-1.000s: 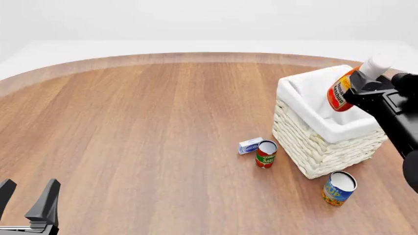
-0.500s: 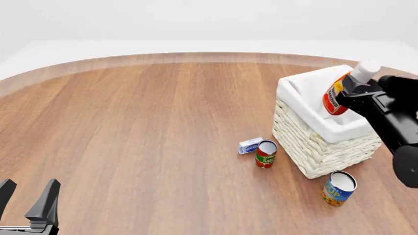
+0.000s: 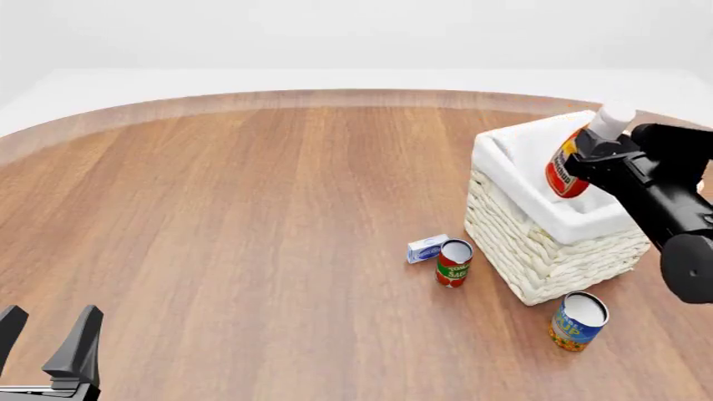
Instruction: Pick up the ketchup, and put it in the basket.
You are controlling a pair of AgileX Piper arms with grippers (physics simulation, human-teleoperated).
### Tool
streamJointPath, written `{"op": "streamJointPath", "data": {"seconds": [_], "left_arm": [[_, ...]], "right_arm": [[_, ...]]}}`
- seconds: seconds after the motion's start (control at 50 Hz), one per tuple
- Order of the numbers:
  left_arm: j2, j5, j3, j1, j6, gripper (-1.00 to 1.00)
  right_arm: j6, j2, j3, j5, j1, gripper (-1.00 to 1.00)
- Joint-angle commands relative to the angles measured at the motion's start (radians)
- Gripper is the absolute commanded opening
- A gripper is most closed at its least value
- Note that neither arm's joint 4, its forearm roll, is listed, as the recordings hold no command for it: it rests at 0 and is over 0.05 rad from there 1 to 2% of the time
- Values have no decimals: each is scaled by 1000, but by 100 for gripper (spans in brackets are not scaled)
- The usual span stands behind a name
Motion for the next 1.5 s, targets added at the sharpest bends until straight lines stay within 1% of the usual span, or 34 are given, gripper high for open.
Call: {"op": "streamJointPath", "data": {"seconds": [0.02,0.24,0.3,0.42,0.58,0.94,1.22,1.24,1.5], "left_arm": [[0,0,0,0,0,100],[0,0,0,0,0,100],[0,0,0,0,0,100],[0,0,0,0,0,100],[0,0,0,0,0,100],[0,0,0,0,0,100],[0,0,0,0,0,100],[0,0,0,0,0,100],[0,0,0,0,0,100]], "right_arm": [[8,18,-18,17,-2,-100],[-15,46,-46,43,-3,-100],[-33,58,-56,54,-5,-100],[-43,67,-59,55,-1,-100],[-65,111,-95,83,11,-100],[-56,165,-145,135,18,-100],[-48,180,-158,147,21,-100],[-47,181,-159,148,21,100],[-35,186,-162,147,29,100]]}}
